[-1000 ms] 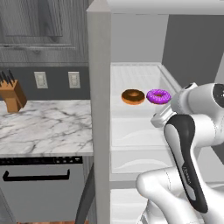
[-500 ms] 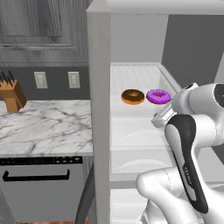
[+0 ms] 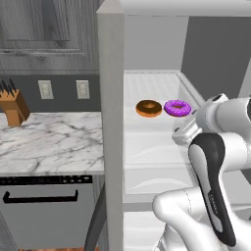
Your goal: Take the donuts from the fridge and place them on the empty tray on the dining counter.
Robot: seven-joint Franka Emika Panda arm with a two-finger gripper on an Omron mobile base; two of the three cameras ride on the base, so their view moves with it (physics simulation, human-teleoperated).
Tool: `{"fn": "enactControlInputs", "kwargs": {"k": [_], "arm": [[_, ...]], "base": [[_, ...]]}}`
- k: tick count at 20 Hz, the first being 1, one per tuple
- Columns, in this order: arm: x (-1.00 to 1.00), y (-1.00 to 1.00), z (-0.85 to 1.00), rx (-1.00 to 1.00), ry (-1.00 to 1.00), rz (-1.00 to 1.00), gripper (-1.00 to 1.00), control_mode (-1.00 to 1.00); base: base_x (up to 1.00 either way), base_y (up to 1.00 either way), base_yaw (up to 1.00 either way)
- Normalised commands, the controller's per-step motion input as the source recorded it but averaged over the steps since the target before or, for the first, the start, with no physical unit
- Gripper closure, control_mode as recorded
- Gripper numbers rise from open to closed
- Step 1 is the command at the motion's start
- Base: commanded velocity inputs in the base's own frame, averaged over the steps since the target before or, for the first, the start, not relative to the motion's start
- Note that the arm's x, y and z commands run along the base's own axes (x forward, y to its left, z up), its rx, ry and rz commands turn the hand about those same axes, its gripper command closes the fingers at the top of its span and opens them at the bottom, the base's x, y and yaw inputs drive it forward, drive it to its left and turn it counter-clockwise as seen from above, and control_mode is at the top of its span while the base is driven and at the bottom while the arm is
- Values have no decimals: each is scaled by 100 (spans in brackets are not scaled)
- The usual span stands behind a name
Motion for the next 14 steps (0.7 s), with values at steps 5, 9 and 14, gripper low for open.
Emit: {"fn": "enactControlInputs", "kwargs": {"k": [5, 9, 14], "arm": [[-31, 0, 44, 0, -11, -1, -100, -100], [-1, 0, 66, 0, 1, -4, -100, -100], [0, -5, 46, 0, 17, -3, -100, -100]], "base": [[0, 0, 0], [0, 0, 0], [0, 0, 0]]}}
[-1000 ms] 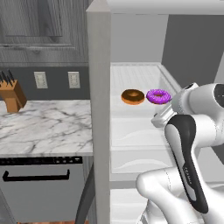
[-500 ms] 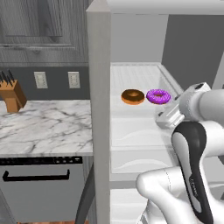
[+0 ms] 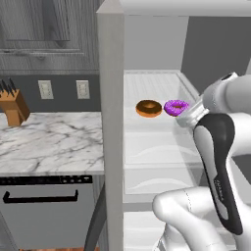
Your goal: Take the donuts from the fridge and place them on the empty tray on the dining counter.
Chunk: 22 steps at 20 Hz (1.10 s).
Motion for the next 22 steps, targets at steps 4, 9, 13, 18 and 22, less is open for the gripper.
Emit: {"fn": "enactControlInputs", "kwargs": {"k": [4, 9, 13, 18, 22], "arm": [[0, -27, 3, 0, 14, -4, -100, -100], [0, -20, -18, 0, 7, 0, -100, -100], [11, -5, -36, 0, 10, 0, -100, -100], [32, 0, -13, 0, 13, 0, -100, -100], [36, 0, -1, -2, 15, 0, -100, -100]], "base": [[0, 0, 0], [0, 0, 0], [0, 0, 0], [0, 0, 0], [0, 0, 0]]}}
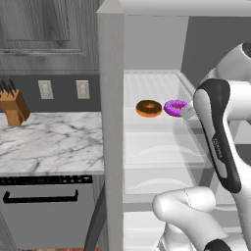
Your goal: Take the donuts from the fridge and place them on the empty tray on the dining counter.
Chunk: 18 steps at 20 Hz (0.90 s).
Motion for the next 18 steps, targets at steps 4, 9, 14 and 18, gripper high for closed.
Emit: {"fn": "enactControlInputs", "kwargs": {"k": [4, 9, 14, 18], "arm": [[26, 0, -20, -1, 7, 0, -100, -100], [25, 0, -43, 0, 0, 0, -100, -100], [28, 0, -21, 0, 0, 0, -100, -100], [33, 0, 0, 0, 0, 0, -100, -100]], "base": [[0, 0, 0], [0, 0, 0], [0, 0, 0], [0, 0, 0]]}}
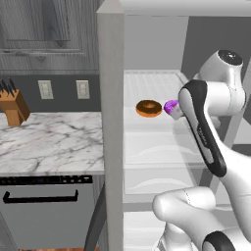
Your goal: Take the donuts from the fridge and place them on the empty tray on the dining counter.
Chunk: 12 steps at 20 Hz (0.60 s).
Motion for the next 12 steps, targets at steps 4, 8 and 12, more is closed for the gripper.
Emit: {"fn": "enactControlInputs", "kwargs": {"k": [4, 8, 12], "arm": [[38, 0, -1, 0, 3, 0, -100, -100], [34, 0, -11, 0, 11, 0, -100, -100], [32, 0, -21, 0, 9, 0, -100, -100]], "base": [[0, 0, 0], [0, 0, 0], [0, 0, 0]]}}
